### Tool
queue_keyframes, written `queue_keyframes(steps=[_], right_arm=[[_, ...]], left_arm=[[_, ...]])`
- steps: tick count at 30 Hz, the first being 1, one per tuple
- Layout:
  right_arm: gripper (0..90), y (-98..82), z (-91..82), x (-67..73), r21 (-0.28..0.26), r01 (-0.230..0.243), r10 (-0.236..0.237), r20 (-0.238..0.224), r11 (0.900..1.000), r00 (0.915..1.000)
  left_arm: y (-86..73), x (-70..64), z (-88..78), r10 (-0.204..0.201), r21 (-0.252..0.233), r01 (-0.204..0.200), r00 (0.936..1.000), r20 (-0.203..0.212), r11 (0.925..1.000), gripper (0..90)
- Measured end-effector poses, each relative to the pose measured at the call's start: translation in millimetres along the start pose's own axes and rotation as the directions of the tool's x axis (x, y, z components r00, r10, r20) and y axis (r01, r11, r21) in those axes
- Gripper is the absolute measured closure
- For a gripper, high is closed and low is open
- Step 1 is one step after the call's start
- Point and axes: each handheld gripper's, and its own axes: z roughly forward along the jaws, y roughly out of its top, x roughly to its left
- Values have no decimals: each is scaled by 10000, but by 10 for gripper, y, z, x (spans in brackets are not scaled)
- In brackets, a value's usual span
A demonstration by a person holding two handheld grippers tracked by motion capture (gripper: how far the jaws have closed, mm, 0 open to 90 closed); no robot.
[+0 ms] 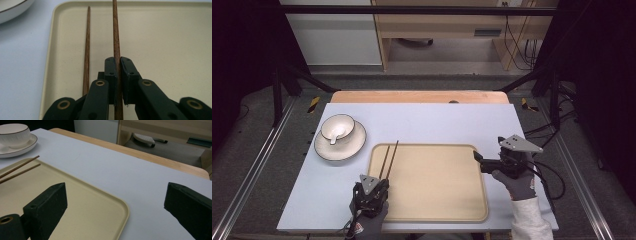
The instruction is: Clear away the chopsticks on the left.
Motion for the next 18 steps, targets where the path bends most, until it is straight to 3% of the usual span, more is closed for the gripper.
queue_keyframes(steps=[18], right_arm=[[48, -5, 11, 6, 91, 51, -52, 22, 9999, 10000]], left_arm=[[-7, -30, 67, 228, 765, -217, 9996, -140, 9968, 837]])
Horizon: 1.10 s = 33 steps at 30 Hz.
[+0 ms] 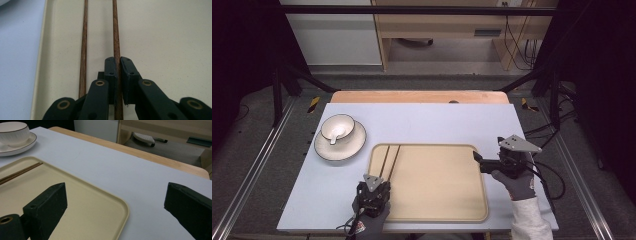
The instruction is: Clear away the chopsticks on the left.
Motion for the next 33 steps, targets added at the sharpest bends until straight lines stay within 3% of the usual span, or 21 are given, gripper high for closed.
queue_keyframes(steps=[19, 25, 28, 31, 33], right_arm=[[47, 0, 1, 3, 13, 24, -24, 3, 10000, 10000], [46, 4, -15, -6, -50, 9, -9, 22, 10000, 10000], [46, 7, -25, -11, -86, -13, 13, 23, 10000, 10000], [46, 9, -34, -16, -102, -20, 20, 22, 9999, 10000], [45, 10, -36, -20, -134, -16, 16, 23, 9999, 10000]], left_arm=[[50, -5, -12, 227, 167, -228, 9997, 77, 9996, 820], [135, 2, -80, 340, -130, -337, 9990, 282, 9993, 789], [217, 8, -126, 466, -508, -435, 9970, 613, 9978, 761], [322, 27, -191, 818, -809, -758, 9939, 738, 9938, 698], [415, 46, -252, 1154, -1138, -1041, 9884, 983, 9880, 646]])
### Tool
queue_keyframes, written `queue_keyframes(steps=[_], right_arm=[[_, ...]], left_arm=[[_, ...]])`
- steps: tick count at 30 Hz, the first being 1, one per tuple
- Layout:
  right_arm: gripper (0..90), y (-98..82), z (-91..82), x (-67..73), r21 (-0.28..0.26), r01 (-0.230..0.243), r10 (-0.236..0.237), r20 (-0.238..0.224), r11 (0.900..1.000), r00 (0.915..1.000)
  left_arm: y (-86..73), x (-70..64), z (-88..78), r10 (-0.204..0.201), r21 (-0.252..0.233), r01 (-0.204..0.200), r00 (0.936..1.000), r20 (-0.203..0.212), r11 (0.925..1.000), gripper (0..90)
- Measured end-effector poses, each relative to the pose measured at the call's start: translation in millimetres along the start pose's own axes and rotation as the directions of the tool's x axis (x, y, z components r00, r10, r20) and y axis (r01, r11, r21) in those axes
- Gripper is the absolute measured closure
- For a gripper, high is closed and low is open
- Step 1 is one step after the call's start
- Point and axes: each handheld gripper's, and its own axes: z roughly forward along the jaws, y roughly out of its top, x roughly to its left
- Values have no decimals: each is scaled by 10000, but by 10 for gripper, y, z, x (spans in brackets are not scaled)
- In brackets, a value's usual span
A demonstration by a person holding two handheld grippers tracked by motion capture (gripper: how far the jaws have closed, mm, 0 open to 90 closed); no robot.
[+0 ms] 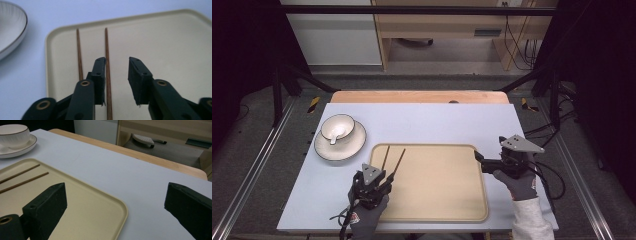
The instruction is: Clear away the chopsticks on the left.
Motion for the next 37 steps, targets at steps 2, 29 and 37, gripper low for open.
queue_keyframes(steps=[2, 29, 37], right_arm=[[44, 1, -6, -2, -3, -10, 10, -11, 10000, 10000], [35, -15, -27, -24, -136, -124, 121, -243, 9998, 9996], [34, -23, -13, -17, -116, -126, 122, -350, 9999, 9993]], left_arm=[[88, 14, -48, 342, -244, -340, 9994, 111, 9991, 607], [79, 887, -296, 744, -877, -623, 9870, 1428, 9942, 222], [14, 988, -247, 645, -770, -550, 9900, 1257, 9955, 214]])
